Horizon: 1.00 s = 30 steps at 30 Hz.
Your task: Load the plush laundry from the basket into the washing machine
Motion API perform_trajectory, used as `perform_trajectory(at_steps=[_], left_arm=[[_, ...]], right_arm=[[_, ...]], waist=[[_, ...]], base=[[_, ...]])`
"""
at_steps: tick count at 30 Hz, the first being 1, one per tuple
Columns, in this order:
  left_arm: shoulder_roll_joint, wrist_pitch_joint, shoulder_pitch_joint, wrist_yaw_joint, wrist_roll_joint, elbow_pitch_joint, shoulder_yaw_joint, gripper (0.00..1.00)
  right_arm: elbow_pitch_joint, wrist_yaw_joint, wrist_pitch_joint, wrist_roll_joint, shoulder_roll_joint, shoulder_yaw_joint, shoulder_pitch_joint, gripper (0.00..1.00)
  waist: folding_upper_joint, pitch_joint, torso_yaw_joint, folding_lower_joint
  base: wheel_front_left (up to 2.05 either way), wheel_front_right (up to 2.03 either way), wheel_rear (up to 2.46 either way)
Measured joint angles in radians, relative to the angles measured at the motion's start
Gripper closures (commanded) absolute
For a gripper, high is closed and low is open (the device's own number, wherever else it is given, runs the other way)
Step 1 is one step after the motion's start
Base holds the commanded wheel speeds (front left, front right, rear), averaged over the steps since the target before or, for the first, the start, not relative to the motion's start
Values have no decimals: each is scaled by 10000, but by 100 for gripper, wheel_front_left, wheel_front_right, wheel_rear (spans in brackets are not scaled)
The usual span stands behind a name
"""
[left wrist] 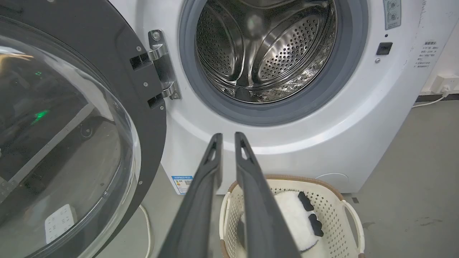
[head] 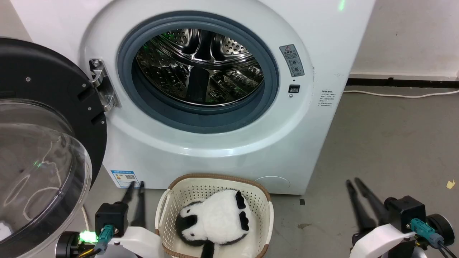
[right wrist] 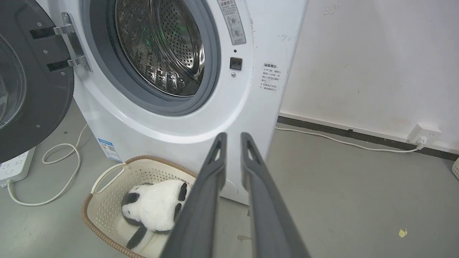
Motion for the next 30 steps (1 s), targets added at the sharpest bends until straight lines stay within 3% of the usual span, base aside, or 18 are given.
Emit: perform_trajectory(at_steps=[15,30], left_arm=[[0,-201,6,-13,-196,-6,-35,0],[167,-558,-156,-276,-295,345,77,0]], right_arm=[[0,0,-194,236,0,-159,3,0],[12,0,-577,863,0,-194,-81,0]], waist=[[0,123,-102,1],[0,1188,-640,2]], base=[[0,0,0],[0,0,0]])
